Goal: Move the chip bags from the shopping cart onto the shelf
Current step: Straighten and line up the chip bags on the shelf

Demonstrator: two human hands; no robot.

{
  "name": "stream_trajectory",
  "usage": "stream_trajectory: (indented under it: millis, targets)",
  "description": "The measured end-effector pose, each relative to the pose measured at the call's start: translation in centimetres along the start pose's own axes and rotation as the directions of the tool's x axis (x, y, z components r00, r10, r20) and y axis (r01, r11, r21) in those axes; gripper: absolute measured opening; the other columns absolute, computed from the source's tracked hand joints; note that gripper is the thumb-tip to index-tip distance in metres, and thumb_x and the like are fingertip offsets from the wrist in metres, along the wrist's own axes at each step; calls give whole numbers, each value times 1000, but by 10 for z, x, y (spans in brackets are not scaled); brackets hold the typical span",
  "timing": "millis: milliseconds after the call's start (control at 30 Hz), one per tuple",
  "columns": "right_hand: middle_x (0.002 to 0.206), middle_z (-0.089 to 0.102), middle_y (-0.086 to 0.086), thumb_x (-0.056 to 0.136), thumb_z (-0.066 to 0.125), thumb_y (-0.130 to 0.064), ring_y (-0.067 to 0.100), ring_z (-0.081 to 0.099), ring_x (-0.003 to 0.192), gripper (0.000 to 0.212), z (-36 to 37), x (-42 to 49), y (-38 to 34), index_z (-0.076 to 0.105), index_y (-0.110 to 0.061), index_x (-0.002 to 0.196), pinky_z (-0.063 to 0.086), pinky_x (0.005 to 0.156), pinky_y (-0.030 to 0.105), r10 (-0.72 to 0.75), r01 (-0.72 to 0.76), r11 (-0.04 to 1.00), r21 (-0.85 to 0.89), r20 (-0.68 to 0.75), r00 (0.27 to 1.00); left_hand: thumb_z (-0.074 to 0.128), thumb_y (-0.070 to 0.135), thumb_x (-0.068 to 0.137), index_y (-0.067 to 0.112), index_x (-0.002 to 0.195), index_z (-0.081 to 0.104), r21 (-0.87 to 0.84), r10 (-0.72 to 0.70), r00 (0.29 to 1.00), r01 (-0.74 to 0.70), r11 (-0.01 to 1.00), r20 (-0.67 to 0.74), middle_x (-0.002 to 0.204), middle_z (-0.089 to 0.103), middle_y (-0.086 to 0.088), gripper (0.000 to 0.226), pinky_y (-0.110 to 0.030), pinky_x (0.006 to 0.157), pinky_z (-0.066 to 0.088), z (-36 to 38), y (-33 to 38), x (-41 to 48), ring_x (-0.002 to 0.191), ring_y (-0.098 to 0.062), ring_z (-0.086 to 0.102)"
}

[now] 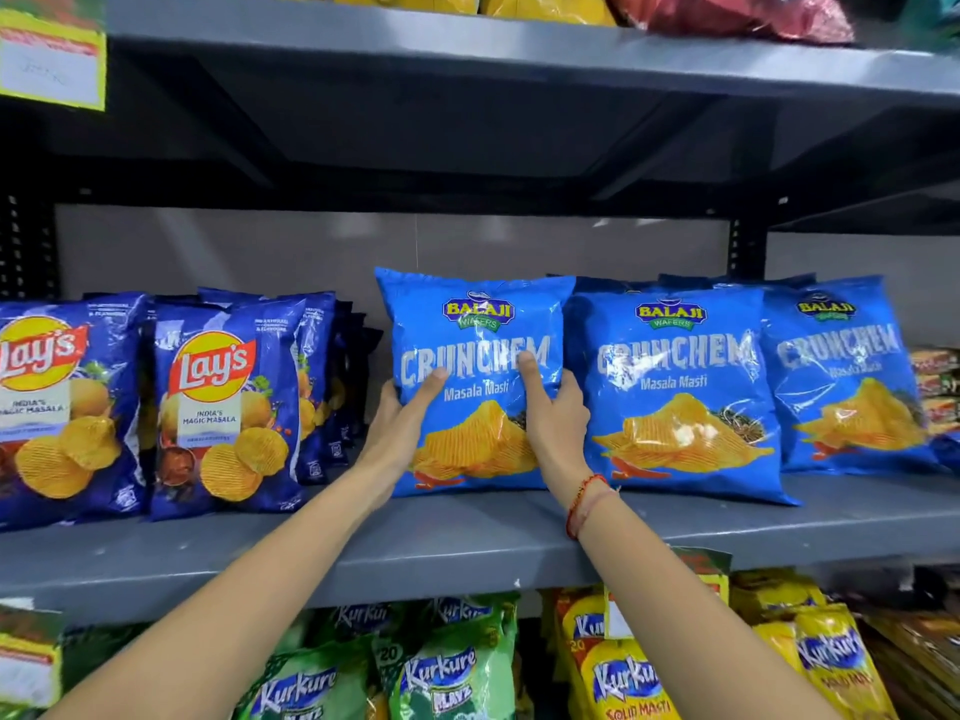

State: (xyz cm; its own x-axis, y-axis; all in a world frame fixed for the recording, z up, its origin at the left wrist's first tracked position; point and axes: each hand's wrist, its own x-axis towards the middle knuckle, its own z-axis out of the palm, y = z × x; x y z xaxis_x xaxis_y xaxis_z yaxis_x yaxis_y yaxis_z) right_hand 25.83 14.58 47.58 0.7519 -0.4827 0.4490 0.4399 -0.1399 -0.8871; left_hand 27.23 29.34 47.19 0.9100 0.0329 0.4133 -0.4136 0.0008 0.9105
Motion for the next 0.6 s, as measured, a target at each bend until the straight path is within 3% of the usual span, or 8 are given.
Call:
stream_trajectory:
  millis: [100,167,233,267,333,400,500,600]
  targets:
    - [123,55,9,89,49,-55,25,47,121,69,-2,-5,-1,37,-10,140,36,101,40,10,-10,999,-39,2,1000,57,57,79,23,132,39,-3,-16,1000,16,1000,1,124,62,-1,66,-38,90,51,-2,-2,1,104,-19,63]
    - [128,56,12,88,50,-56,29,50,122,69,-1,-7,0,38,-10,138,39,94,39,-20,19,997,-71,-8,1000,59,65,71,27,125,41,14,-28,1000,28,1000,1,124,62,1,69,-44,96,48,-3,-2,-1,106,-20,62]
    - [129,57,11,87,52,-54,29,52,122,69,0,-8,2,39,-7,137,43,92,35,-100,98,991,-89,-21,995,58,63,75,28,126,39,70,23,998,-19,997,-63,130,55,1,65,-37,96,44,-1,-1,-6,112,-19,56]
    - [136,52,12,87,53,-52,29,47,128,72,-1,-11,2,35,-7,140,40,100,36,-147,143,984,-110,-24,989,56,57,80,24,132,36,142,83,988,-64,988,-128,134,47,-1,65,-32,95,38,0,-1,-9,117,-19,50]
    - [150,34,12,89,52,-50,24,30,141,80,-8,-18,-1,20,-7,147,24,114,30,-247,241,951,-192,-9,969,54,51,85,20,141,28,303,290,924,-210,929,-250,143,33,-7,69,-36,106,30,4,2,-17,131,-22,35]
    - [155,23,6,90,50,-48,16,18,144,80,-22,-26,-5,12,-11,150,11,112,14,-360,352,901,-252,16,933,52,50,86,19,141,26,397,508,817,-385,833,-275,143,30,-9,68,-33,111,25,13,9,-27,134,-21,28]
    - [148,30,5,92,51,-43,7,21,134,71,-53,-28,-10,20,-12,148,6,98,-6,-500,468,821,-328,-14,866,48,44,86,12,136,34,457,693,709,-577,677,-131,136,36,-11,61,-15,105,21,40,23,-45,128,-17,32]
    - [140,40,9,91,54,-41,16,33,130,64,-94,-11,-10,31,-9,142,15,100,2,-557,459,783,-420,-142,819,50,42,87,15,135,37,394,659,747,-635,665,91,135,41,-6,56,-18,108,26,77,27,-52,127,-12,35]
